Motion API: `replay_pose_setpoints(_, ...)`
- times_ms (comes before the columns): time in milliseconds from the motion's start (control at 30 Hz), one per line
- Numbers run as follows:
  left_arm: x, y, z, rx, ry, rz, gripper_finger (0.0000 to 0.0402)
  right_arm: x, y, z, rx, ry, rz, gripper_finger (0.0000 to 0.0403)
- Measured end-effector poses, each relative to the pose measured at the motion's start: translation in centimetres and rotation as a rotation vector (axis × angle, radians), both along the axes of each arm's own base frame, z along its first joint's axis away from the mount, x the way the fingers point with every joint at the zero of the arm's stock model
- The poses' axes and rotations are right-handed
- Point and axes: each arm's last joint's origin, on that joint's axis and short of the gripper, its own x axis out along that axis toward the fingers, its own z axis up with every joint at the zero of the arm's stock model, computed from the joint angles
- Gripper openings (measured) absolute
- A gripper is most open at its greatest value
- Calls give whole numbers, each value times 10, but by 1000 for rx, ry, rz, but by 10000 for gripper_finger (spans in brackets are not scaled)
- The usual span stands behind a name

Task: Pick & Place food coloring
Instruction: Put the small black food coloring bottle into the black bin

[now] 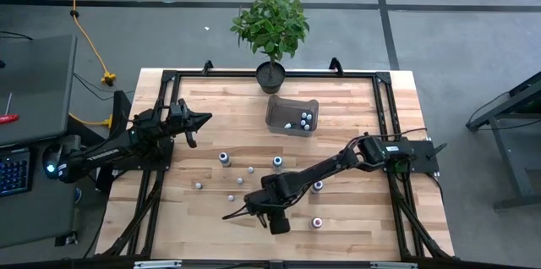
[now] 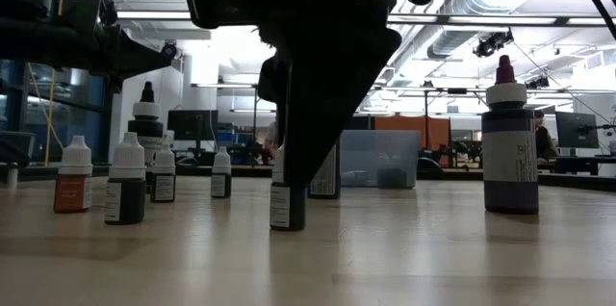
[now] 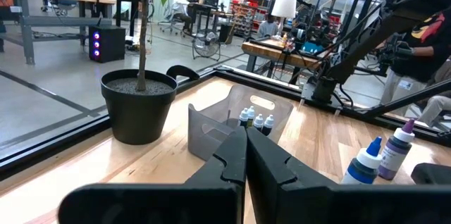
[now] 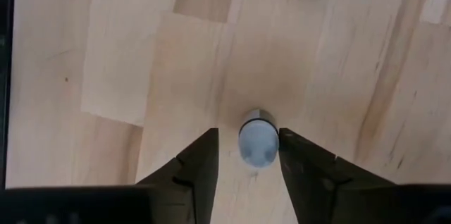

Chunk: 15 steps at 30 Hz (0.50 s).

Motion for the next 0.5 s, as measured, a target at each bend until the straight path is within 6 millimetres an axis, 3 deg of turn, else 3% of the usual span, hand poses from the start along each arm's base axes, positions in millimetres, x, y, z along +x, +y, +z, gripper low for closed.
replay_pose_setpoints(500,0,0,0,0,0,0,0,0,0,0,-4,-4,-2,80)
